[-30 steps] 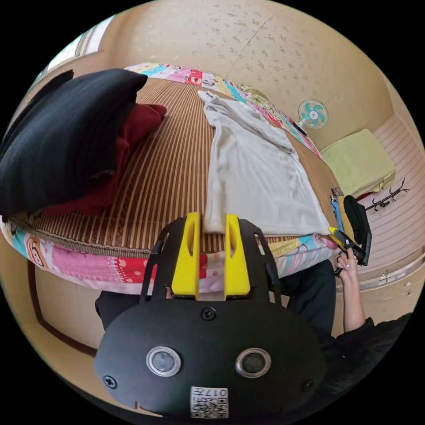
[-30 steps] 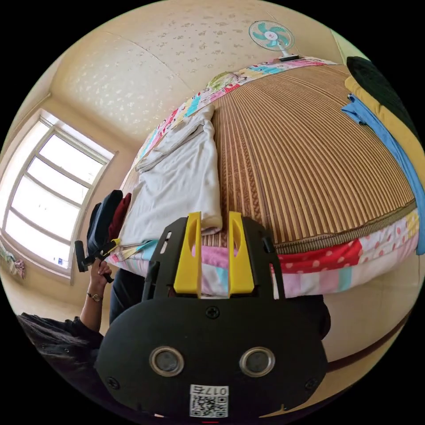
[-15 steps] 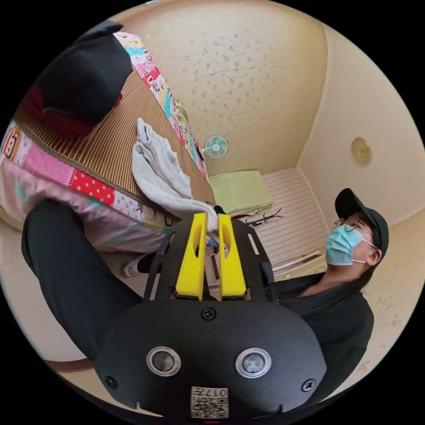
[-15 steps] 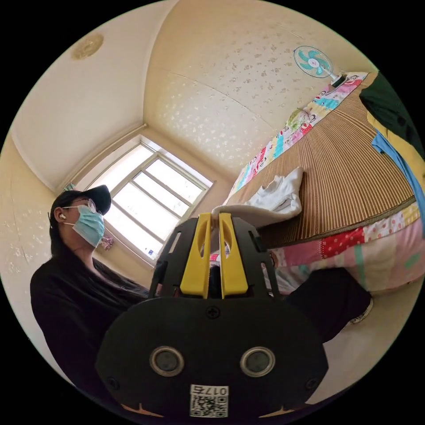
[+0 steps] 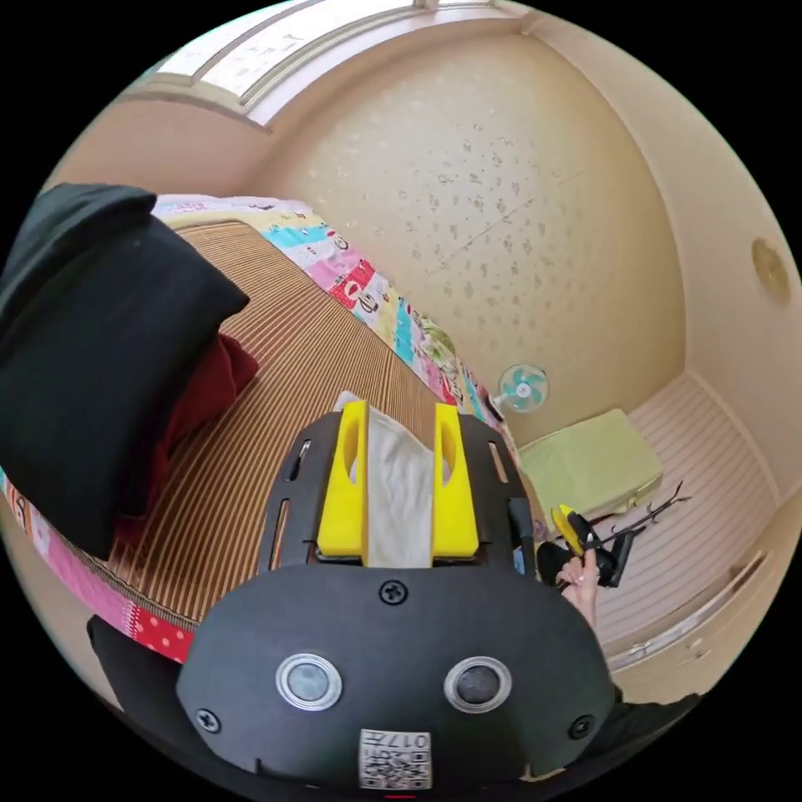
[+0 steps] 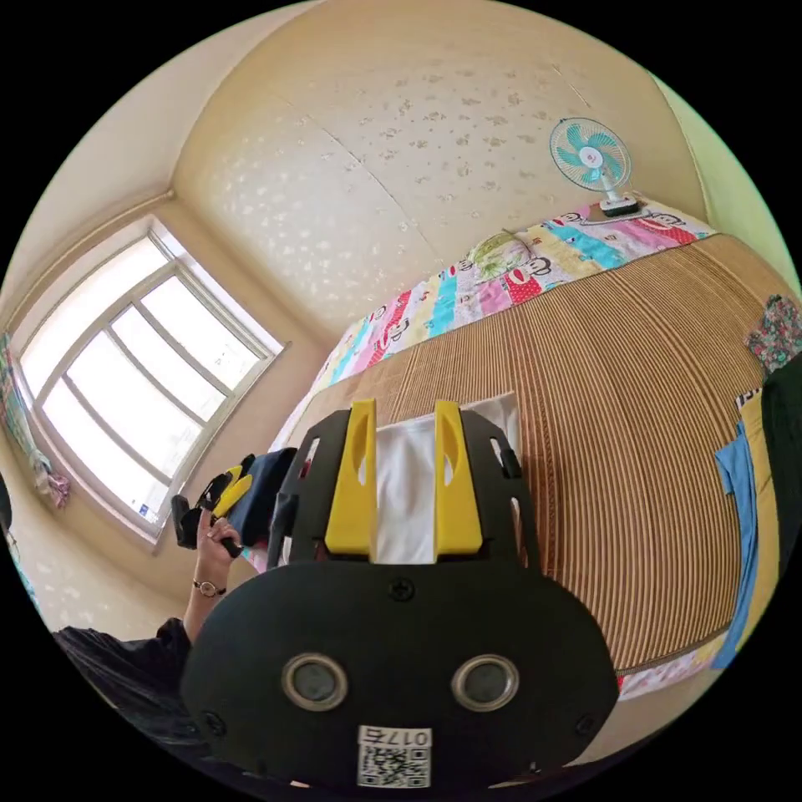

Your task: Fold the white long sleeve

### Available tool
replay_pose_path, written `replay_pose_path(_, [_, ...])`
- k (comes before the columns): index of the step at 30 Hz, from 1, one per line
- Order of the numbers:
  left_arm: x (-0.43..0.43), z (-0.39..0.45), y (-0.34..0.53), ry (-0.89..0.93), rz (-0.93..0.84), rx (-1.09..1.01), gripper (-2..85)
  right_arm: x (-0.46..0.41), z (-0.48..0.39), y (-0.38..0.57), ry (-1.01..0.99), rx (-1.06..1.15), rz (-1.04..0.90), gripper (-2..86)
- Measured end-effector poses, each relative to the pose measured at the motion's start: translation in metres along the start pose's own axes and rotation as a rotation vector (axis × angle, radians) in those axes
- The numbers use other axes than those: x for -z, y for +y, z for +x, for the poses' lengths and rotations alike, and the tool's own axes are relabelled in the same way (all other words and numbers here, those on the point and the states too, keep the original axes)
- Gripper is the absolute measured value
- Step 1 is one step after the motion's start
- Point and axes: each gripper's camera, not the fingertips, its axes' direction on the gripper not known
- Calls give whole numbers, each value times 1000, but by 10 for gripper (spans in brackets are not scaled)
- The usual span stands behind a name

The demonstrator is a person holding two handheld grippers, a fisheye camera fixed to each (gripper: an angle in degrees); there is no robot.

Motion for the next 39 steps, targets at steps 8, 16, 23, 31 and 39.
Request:
replay_pose_path(8, [-74, -49, 113, -409, -283, -232, 132, -111, 14, 142, 425, 193, -213, 20])
replay_pose_path(16, [-30, -142, 147, 27, -279, 296, 158, -69, -98, 116, 94, 215, 128, 6])
replay_pose_path(23, [-36, -164, 160, 194, -115, 538, 57, -219, -155, 109, 252, 294, -320, 5])
replay_pose_path(31, [-117, 107, 132, 337, -217, -229, 52, -19, -106, 78, -17, -72, -100, 8])
replay_pose_path(39, [-182, 207, 278, 474, -471, -520, 95, 103, -16, 102, -160, -425, -39, 60])
